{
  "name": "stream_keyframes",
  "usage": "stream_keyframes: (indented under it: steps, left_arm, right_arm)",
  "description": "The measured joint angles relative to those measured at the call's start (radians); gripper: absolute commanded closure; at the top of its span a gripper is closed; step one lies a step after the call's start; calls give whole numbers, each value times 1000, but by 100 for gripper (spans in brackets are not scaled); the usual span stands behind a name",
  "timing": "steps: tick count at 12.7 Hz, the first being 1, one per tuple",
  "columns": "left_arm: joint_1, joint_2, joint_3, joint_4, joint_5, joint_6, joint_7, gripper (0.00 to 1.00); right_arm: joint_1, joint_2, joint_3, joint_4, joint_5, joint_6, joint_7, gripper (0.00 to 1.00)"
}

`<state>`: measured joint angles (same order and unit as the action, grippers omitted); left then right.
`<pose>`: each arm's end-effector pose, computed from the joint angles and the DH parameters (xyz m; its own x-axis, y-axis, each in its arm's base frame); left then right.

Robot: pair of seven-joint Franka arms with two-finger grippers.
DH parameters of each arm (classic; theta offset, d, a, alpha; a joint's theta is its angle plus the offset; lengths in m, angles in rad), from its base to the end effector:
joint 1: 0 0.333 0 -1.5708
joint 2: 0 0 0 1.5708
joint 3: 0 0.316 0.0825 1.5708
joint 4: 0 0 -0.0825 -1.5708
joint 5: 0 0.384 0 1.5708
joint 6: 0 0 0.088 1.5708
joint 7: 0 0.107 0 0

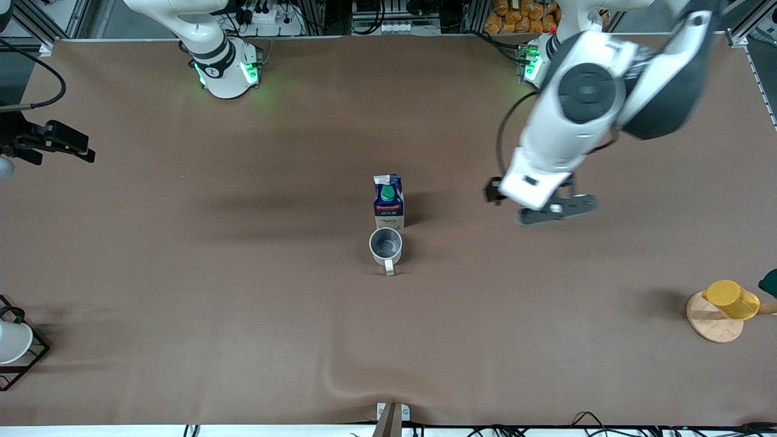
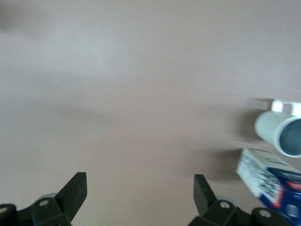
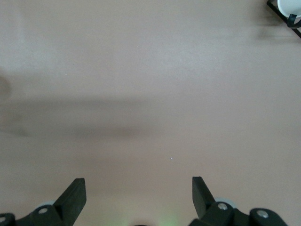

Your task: Place milk next to cup

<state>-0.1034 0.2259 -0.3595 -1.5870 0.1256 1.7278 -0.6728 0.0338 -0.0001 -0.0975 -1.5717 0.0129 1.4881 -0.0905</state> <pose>0.5682 -0.2497 0.5044 0.9811 0.1913 -0.0280 0.1886 -0.9789 -0.0779 0.5443 -0.0332 0.6172 0.9962 0.0281 -0.0819 0.0265 -0.9994 -0.0204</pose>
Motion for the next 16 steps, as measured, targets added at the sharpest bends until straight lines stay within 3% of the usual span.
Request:
stream_keyframes:
  steps: [3,7,13,16]
  left_arm:
    - [106,-59,-1,-36,-9,2,68,0]
    - [175,-103,-1,-46,-9,6,68,0]
    - [241,-137,6,-51,-9,7,186,0]
    - [246,-152,48,-51,-36,7,325,0]
  right_arm:
    - [0,0,0,-2,0,-1,0,0]
    - [0,0,0,-7,0,-1,0,0]
    - [-21,0,-1,-19,0,-1,0,0]
    - [-22,0,-1,-20,0,-1,0,0]
